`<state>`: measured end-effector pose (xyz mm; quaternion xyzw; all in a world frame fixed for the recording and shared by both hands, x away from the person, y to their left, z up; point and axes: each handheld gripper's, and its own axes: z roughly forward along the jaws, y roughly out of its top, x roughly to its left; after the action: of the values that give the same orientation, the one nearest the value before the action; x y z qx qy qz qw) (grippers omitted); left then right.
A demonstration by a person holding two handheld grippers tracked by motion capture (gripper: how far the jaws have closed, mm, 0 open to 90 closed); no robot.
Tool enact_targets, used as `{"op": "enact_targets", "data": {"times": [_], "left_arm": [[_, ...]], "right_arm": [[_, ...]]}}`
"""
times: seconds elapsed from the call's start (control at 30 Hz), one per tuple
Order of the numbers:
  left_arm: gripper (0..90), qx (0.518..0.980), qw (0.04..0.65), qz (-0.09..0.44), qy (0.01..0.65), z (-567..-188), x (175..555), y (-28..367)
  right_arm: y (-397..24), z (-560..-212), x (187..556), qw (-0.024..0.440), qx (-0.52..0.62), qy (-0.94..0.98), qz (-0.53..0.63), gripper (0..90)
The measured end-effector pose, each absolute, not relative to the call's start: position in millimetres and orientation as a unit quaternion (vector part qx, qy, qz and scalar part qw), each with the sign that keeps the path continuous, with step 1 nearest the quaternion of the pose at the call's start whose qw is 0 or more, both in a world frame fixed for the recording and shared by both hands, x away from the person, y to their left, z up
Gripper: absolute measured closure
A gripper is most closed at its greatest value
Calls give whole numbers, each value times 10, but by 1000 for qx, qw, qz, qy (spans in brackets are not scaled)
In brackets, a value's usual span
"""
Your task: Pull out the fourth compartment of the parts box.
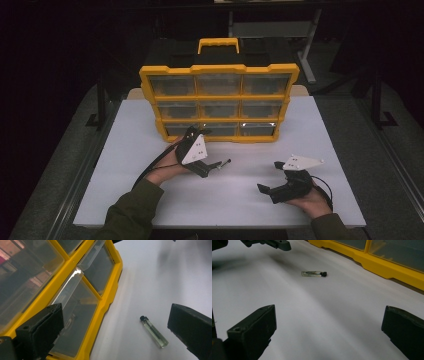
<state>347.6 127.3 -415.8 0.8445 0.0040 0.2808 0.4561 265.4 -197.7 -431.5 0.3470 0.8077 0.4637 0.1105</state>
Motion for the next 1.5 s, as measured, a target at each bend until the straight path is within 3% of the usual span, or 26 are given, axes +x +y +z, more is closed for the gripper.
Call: {"op": "enact_targets", "data": {"times": [1.5], "left_arm": [[4,833,405,373,-63,-4191,3384,1217]], "right_arm": [[-1975,-4314,2652,112,346,809,462,0]]}}
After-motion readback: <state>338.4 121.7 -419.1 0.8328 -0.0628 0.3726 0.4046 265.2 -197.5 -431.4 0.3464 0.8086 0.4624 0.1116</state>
